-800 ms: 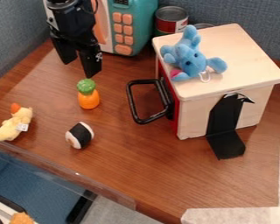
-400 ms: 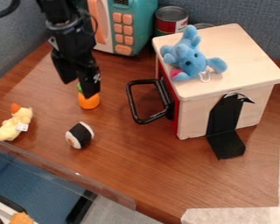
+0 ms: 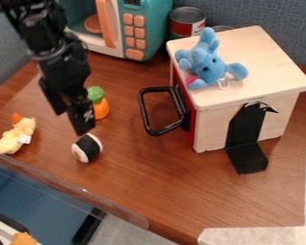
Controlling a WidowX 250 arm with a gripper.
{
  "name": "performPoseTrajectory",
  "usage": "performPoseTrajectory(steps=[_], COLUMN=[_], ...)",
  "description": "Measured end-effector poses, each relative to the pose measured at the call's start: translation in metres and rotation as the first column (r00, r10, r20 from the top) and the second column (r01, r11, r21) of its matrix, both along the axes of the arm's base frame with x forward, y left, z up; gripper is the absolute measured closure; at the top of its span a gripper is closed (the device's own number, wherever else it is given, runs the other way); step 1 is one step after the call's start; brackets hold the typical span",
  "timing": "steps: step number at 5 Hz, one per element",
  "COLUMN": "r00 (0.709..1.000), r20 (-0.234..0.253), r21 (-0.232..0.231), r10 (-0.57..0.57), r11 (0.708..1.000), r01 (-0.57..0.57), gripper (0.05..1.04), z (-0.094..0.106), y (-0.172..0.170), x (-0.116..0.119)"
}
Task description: Prend object sur la table
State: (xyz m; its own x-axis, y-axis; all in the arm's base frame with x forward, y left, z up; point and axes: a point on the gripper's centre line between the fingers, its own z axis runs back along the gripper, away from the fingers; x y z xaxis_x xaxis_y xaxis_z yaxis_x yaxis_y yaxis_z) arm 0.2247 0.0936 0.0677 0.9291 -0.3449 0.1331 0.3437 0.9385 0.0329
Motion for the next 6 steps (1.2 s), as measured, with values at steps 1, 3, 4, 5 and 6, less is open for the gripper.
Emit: performPoseTrajectory(steps=[1,3,4,5,6], r00=[0.997,0.976,0.974,0.978,0.975], r20=[0.012,0.026,0.003,-0.005,0.032], r21=[0.06,0.075,0.066,0.028,-0.001], r10=[0.077,0.215,0.225,0.208,0.22], r11=[0.995,0.974,0.972,0.978,0.975], r01=[-0.078,-0.216,-0.225,-0.208,-0.22], gripper=[0.083,0.089,0.166,0.45,0.591], z=[-0.026,-0.059,-0.067,-0.063,-0.042], y=[-0.001,0.0,0.0,-0.005,0.004], x=[-0.005,0.006,0.01,0.009,0.016])
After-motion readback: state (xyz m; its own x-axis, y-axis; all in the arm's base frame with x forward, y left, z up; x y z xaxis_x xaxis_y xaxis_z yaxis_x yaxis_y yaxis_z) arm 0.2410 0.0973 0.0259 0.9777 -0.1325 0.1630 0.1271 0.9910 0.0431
